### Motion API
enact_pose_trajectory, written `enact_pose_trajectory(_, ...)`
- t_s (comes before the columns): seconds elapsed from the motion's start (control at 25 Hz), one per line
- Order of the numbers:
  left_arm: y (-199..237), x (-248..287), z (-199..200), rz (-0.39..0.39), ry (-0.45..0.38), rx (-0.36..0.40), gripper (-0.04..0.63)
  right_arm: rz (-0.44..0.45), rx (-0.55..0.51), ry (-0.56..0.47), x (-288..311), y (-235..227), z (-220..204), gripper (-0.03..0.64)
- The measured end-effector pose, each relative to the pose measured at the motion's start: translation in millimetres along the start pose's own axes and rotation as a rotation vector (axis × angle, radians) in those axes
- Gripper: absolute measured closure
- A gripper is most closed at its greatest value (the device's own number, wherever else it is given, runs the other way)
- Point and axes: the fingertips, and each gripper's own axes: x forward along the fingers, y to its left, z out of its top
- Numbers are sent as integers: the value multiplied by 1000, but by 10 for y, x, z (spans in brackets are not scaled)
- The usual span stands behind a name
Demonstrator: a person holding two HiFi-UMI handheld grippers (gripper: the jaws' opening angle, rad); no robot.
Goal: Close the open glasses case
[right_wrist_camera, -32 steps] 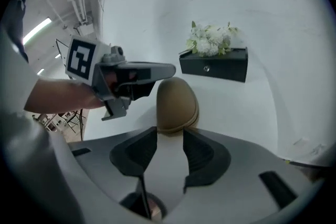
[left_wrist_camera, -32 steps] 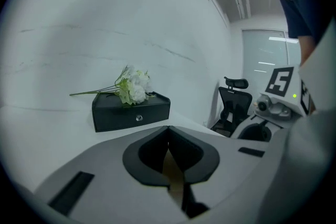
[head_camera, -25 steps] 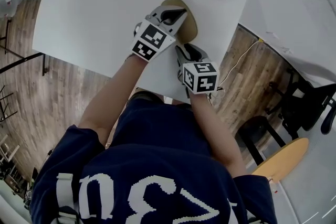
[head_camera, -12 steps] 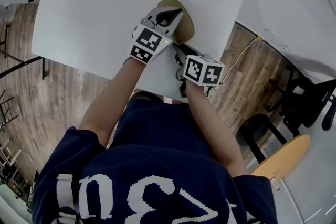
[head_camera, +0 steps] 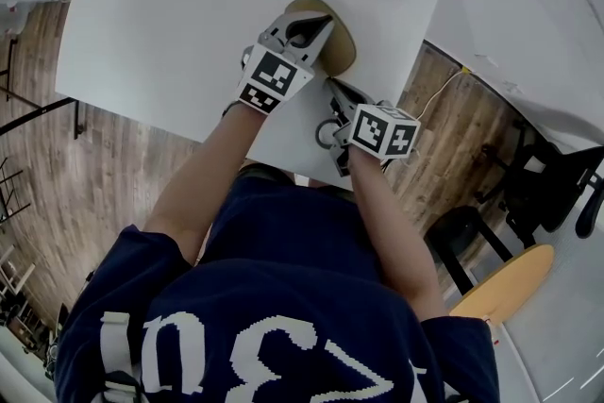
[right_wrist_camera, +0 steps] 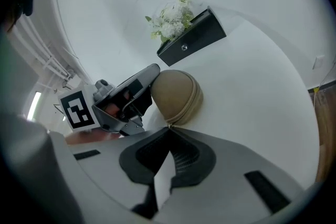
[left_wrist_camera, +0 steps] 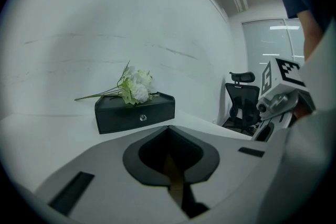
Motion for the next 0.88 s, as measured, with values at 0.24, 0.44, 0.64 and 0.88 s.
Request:
enact_pose_trajectory(0.24, -5, 4, -11, 6, -8, 4, 582, -21, -45, 41, -54, -99, 20, 595)
enact_pose_trajectory(0.44, -6, -1, -17, -1, -5, 2, 583, -82, -84, 14, -170, -324, 236, 595)
enact_pose_trajectory(0.64, -3, 3, -12, -12, -2, -5, 583, -160, -282, 16, -104, -549, 697, 595)
enact_pose_trajectory(0.88, -17, -81, -17, -17, 44, -11, 581, -144, -639, 140, -75, -381, 827, 595)
